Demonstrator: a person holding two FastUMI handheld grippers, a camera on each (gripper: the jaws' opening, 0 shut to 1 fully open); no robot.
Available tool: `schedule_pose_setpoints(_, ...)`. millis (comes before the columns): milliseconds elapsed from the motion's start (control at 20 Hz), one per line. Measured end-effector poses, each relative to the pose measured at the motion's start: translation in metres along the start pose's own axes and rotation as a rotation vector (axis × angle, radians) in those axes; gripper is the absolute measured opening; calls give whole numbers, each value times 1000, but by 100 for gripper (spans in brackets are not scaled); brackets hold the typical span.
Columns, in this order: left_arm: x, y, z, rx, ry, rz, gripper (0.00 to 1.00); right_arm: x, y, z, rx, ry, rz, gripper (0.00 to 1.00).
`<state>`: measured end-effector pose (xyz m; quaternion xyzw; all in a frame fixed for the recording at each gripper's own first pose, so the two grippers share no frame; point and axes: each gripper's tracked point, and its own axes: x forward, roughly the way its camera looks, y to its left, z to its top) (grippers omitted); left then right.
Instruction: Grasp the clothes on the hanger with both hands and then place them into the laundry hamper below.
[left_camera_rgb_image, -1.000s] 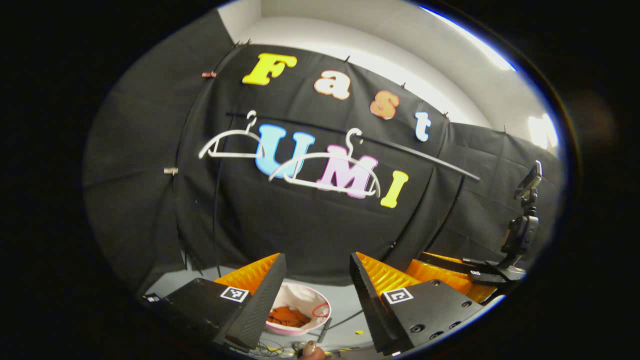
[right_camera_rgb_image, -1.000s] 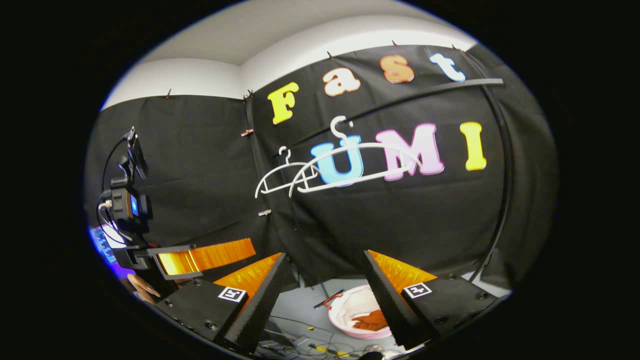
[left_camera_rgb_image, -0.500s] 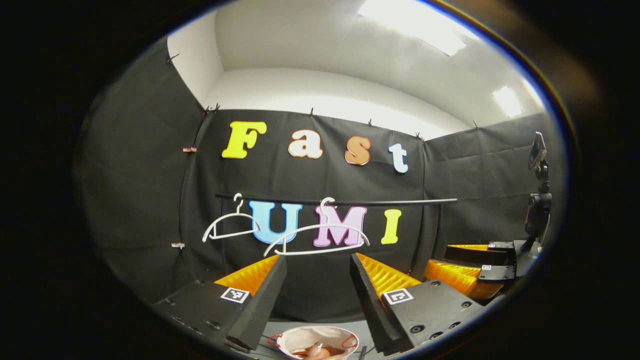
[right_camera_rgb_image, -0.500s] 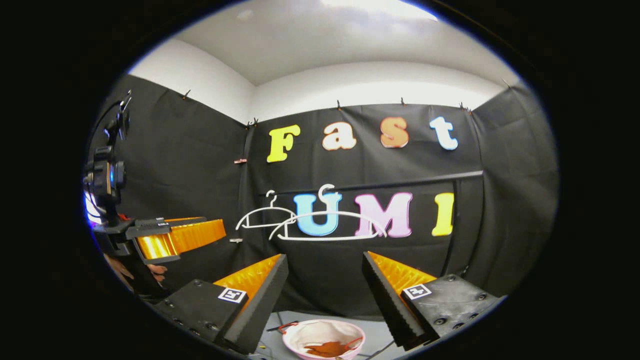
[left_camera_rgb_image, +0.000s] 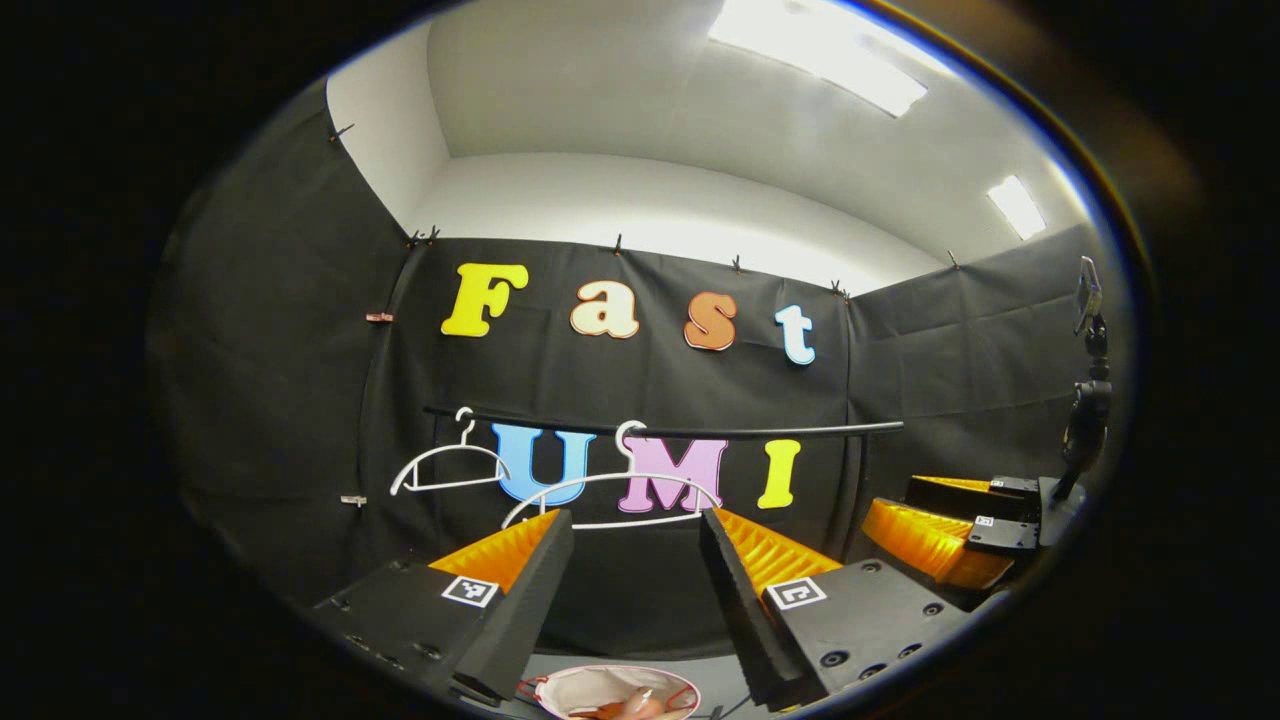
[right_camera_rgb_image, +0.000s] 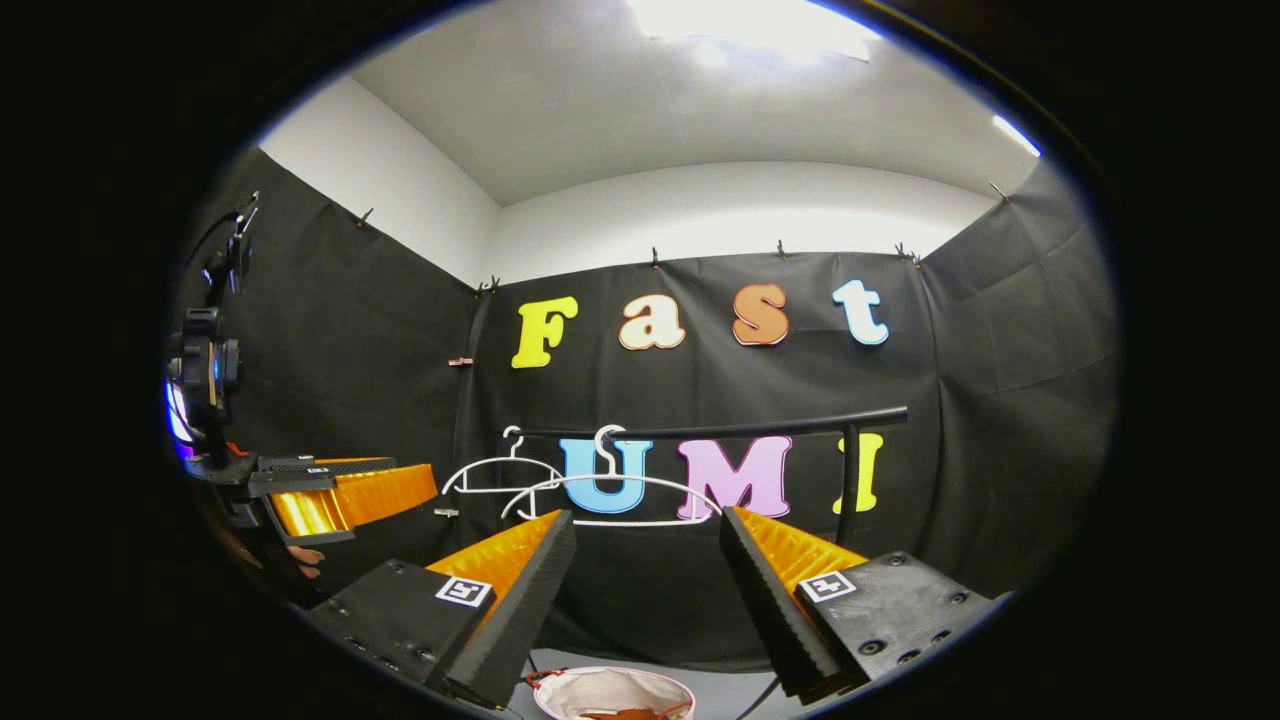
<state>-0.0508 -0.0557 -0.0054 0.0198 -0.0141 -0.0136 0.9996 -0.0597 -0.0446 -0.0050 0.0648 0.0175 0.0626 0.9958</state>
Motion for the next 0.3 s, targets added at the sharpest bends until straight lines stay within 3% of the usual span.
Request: schedule_pose_setpoints(300, -1, -2, -2, -23, 30, 45, 82, 1, 1, -5, 14, 26, 55, 96)
